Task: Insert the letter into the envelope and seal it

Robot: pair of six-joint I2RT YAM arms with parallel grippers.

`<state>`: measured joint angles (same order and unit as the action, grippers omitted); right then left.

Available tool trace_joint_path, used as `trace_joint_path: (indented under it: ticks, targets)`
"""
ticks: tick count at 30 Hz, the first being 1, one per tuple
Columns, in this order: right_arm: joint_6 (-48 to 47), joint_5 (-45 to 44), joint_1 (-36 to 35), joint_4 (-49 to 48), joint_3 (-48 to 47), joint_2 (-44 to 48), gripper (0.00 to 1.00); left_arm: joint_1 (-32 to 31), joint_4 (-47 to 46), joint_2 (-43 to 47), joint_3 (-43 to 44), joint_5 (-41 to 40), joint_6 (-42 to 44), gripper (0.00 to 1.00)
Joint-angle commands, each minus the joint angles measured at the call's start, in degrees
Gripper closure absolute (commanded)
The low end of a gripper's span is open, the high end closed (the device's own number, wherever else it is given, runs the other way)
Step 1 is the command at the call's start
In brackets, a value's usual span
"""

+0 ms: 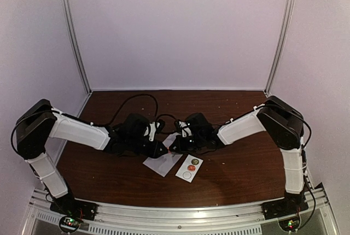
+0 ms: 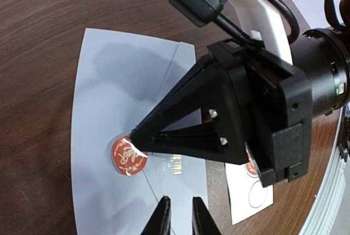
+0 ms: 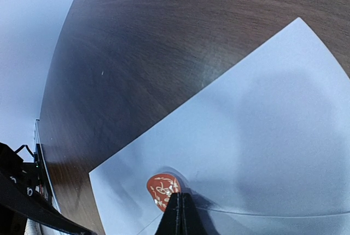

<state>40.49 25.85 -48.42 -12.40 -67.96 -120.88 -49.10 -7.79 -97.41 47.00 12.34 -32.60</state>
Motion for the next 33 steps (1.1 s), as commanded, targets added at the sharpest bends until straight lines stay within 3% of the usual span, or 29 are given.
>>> trace_joint_path:
  ticks: [1,14,33]
  targets:
    - [0.10,-2.26,-0.19,2.27,0.08,-2.55,1.00,1.76,-3.60,-0.59,0.84,-0.21,-2.03,0.89]
    - [0.28,-2.86,-0.21,2.91,0.24,-2.40,1.00,2.00,-5.74,-8.03,5.87,-0.37,-1.55,1.00]
    - [0.07,-2.82,-0.18,3.28,0.09,-1.95,1.00,1.99,-4.21,-14.12,5.23,-3.58,-1.08,1.00]
